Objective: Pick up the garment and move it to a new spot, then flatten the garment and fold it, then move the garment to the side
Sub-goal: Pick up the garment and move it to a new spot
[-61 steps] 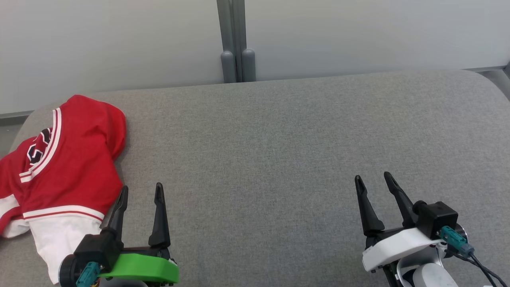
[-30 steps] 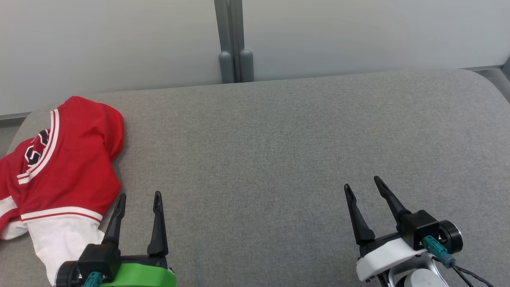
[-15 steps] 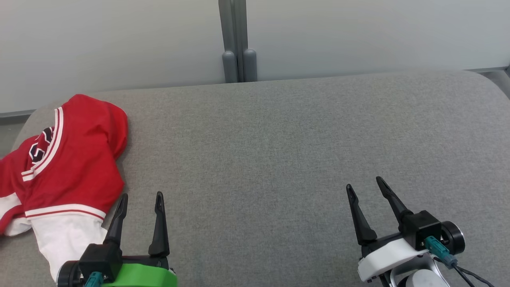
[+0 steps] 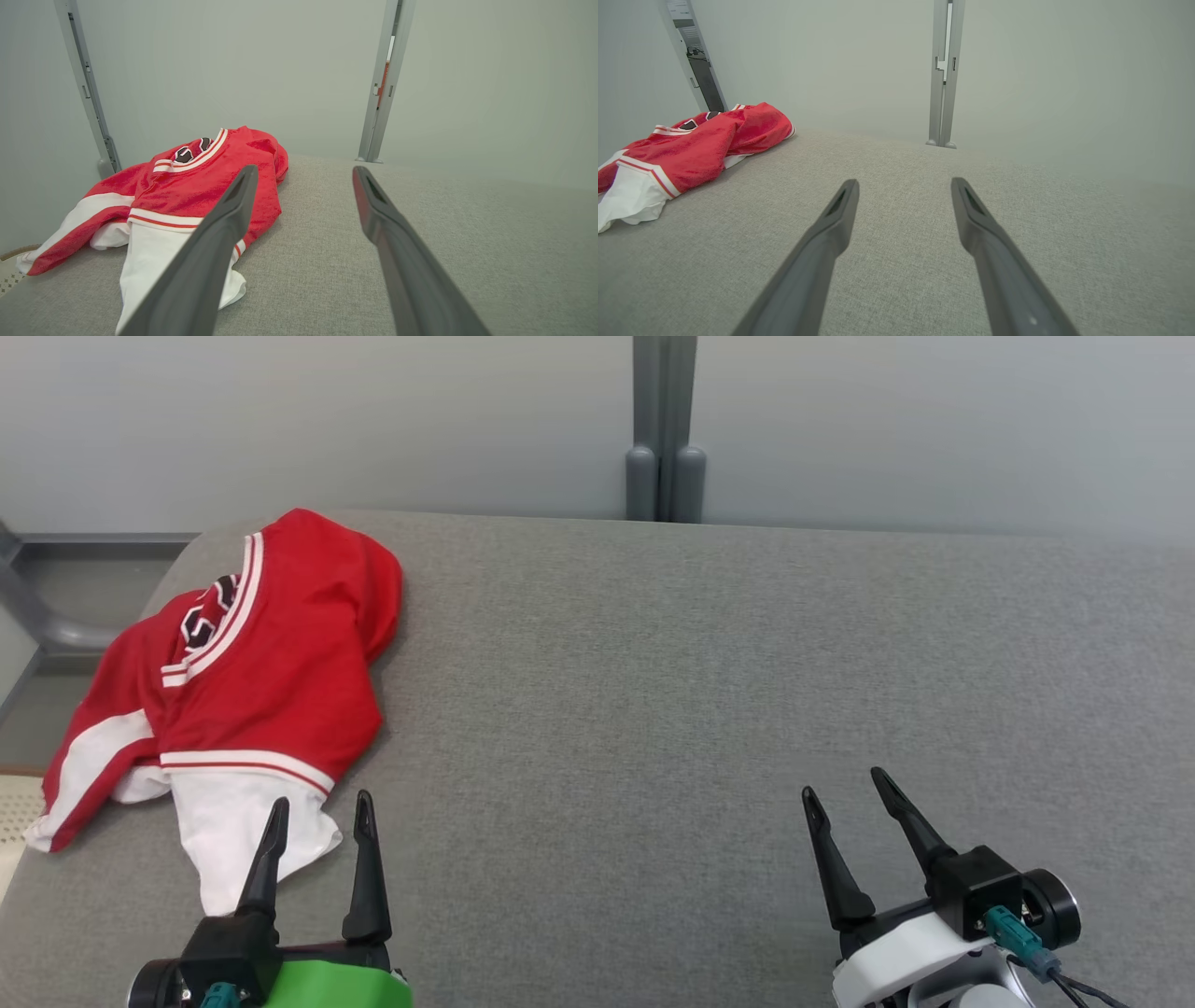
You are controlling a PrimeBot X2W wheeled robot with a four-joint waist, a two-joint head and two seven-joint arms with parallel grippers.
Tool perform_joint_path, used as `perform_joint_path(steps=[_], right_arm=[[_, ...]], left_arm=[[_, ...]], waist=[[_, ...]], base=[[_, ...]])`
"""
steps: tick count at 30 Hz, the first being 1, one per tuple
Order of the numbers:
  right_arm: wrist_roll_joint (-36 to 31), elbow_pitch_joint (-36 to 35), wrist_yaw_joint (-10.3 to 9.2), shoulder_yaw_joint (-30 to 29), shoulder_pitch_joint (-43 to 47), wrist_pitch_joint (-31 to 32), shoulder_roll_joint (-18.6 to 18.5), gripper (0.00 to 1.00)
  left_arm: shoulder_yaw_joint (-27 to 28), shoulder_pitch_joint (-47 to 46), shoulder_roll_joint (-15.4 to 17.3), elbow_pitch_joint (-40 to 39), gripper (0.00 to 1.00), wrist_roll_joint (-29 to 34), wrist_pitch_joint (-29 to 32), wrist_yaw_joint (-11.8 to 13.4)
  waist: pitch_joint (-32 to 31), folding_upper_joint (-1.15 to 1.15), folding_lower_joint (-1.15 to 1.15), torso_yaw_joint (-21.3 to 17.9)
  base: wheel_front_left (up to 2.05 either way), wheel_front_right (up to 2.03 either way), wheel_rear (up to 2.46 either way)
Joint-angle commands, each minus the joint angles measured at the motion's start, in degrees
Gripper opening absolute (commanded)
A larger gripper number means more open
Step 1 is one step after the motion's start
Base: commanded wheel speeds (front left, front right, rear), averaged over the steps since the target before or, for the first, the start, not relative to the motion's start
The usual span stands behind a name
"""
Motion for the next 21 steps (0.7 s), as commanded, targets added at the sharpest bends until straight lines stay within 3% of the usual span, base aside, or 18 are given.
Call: perform_joint_path(steps=[1,8,21], right_arm=[[-0.4,-0.2,0.0,0.2,0.6,-0.2,-0.2,1.0],[-0.6,0.0,0.0,0.9,0.8,-0.2,-0.2,1.0],[-0.2,-0.2,-0.01,1.7,1.1,-0.2,-0.2,1.0]], left_arm=[[0.1,0.9,0.3,-0.3,1.0,-0.5,-0.2,0.5],[0.2,1.5,0.3,-1.0,1.0,-1.1,-0.1,1.7],[0.0,1.4,0.3,-1.6,1.0,-0.3,-0.1,2.3]], waist=[[0.3,0.0,0.0,4.2],[0.5,0.0,0.0,9.8],[0.8,0.0,0.0,15.6]], base=[[0.0,0.0,0.0],[0.0,0.0,0.0],[0.0,0.0,0.0]])
